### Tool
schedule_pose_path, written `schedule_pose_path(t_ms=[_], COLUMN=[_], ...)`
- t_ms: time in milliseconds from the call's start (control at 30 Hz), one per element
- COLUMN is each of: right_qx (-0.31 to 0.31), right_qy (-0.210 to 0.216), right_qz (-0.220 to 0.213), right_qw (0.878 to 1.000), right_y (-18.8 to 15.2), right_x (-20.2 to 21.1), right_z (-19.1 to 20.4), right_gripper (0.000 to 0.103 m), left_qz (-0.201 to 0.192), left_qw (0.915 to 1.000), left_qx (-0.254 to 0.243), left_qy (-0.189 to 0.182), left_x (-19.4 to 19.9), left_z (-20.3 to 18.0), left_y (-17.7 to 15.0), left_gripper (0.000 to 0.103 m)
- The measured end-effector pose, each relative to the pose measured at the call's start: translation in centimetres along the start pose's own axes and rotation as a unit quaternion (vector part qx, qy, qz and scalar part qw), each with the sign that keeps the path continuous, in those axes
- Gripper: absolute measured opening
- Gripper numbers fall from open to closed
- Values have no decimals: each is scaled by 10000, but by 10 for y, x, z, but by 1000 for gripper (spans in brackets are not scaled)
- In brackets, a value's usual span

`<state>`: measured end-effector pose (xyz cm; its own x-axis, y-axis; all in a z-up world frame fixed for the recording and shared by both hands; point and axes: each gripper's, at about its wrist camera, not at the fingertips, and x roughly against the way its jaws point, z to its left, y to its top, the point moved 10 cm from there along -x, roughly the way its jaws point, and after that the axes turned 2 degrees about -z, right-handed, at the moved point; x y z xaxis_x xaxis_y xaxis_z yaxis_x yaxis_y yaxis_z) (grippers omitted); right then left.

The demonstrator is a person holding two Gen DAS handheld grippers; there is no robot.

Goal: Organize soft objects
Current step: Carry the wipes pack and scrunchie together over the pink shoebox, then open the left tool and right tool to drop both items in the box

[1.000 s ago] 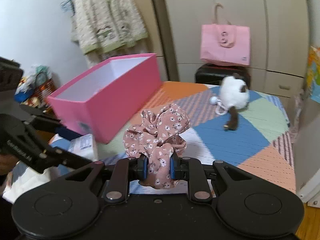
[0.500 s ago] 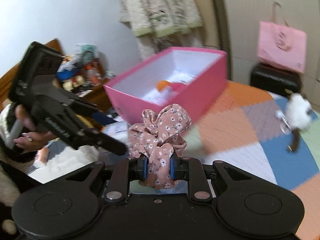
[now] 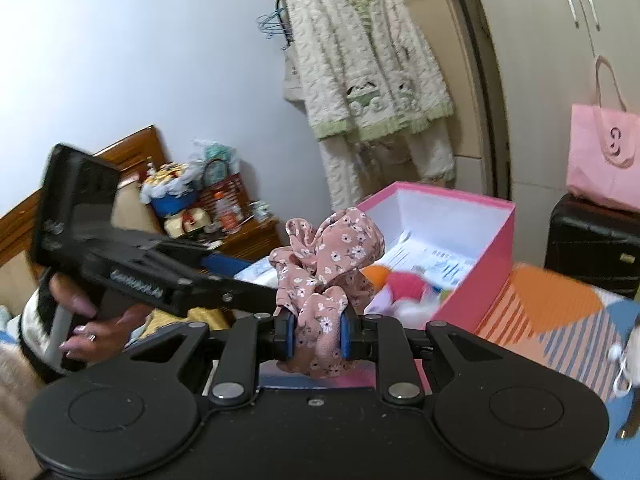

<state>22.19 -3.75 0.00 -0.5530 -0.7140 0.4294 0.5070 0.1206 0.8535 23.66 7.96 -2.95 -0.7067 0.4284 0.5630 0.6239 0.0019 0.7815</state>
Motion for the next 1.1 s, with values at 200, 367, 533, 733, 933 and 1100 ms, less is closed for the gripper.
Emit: schedule_pose_path(t_ms=[200,367,533,733,933,1100], right_qx=[-126,-223,-265,-62,41,131], right_qy=[-189,-159,-311,-359,-427,-695], right_qz=[34,115,472,788,1026,909], right_qw=[9997,9996,9981,9962,9938,9933], right_y=[10,18,14,1,1,4], right_x=[-45,-75,-108,-125,-139,-131], right_z=[-25,-45,-60,-58,-62,-66], right_gripper=[25,25,25,28,37,56], left_qz=[-29,303,473,540,395,222], left_qw=[9975,9961,9905,9882,9860,9859], left_qx=[-324,-379,-702,-867,-1004,-984], left_qy=[633,743,1088,1139,1270,1334], left_x=[-37,-68,-83,-90,-86,-70], left_z=[25,43,53,54,53,51], left_y=[12,6,3,5,7,13], left_gripper=[80,80,80,81,81,81])
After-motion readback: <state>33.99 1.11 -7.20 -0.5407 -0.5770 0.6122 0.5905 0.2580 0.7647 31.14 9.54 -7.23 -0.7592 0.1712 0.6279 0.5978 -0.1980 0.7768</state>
